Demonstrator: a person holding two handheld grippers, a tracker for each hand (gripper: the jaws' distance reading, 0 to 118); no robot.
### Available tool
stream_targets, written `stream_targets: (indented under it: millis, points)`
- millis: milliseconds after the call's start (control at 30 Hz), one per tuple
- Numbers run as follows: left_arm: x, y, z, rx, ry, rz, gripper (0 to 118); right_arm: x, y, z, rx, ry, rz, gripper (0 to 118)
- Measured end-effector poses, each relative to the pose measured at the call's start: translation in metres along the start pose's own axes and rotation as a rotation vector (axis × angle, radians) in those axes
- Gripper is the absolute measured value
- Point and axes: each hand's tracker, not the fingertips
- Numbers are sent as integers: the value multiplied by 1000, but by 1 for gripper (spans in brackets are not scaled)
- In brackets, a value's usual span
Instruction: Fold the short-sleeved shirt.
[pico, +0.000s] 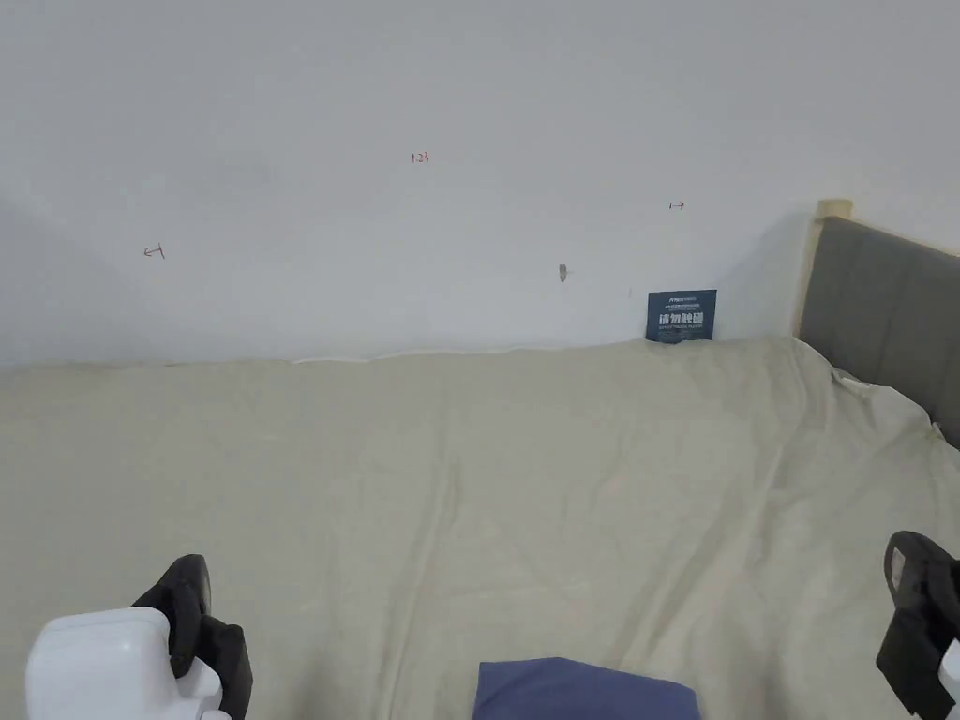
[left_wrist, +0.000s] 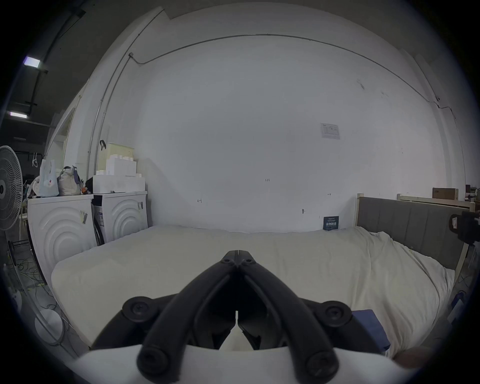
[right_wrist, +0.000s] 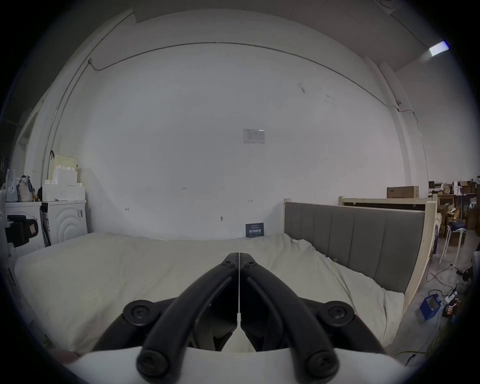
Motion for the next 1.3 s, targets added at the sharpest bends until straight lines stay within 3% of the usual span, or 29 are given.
stream_targets:
  millis: [133, 267, 400, 500, 567, 633, 667, 700, 800, 867, 967, 1100, 1133, 1167, 1233, 1267, 1300]
  points:
    - [2, 3, -6, -16, 5, 1, 0, 1, 3, 0, 22, -4, 9, 1]
    - [6, 6, -7, -29, -13, -16, 0, 5, 23, 6, 57, 27, -114, 1]
    - [12, 5, -16, -101, -60, -38, 0, -7, 45, -14, 41, 132, -26, 1]
    - [11, -3, -24, -151, -97, -9, 0, -24, 32, -56, -192, 270, 49, 1]
    - [11, -11, -29, -185, -104, -3, 0, -29, 2, -96, -500, 454, -24, 1]
    - [10, -20, -36, -254, -130, 26, 0, -32, -44, -137, -851, 575, -155, 1]
    - [8, -26, -40, -295, -147, 43, 0, -33, -73, -151, -975, 559, -218, 1]
    - [6, -30, -44, -329, -162, 57, 0, -33, -96, -159, -1058, 513, -220, 1]
    - [-5, -46, -56, -444, -207, 104, 0, -34, -152, -176, -1182, 403, -86, 1]
    - [-17, -55, -71, -540, -282, 187, 0, -35, -172, -181, -1209, 391, -2, 1]
    - [-26, -73, -114, -742, -465, 334, 0, -32, -178, -179, -1186, 432, -103, 1]
    - [-11, -122, -179, -1076, -717, 605, 1, -27, -177, -179, -1201, 431, -121, 1]
    - [-5, -134, -190, -1141, -767, 657, 10, -26, -177, -178, -1195, 441, -116, 1]
    - [0, -147, -200, -1169, -822, 689, 31, -25, -177, -176, -1190, 447, -114, 1]
    - [17, -163, -216, -1257, -890, 641, 108, -23, -177, -173, -1186, 441, -138, 1]
    - [25, -171, -221, -1304, -915, 623, 118, -22, -177, -172, -1189, 427, -166, 1]
    - [29, -179, -228, -1333, -934, 648, 118, -22, -178, -171, -1191, 414, -193, 1]
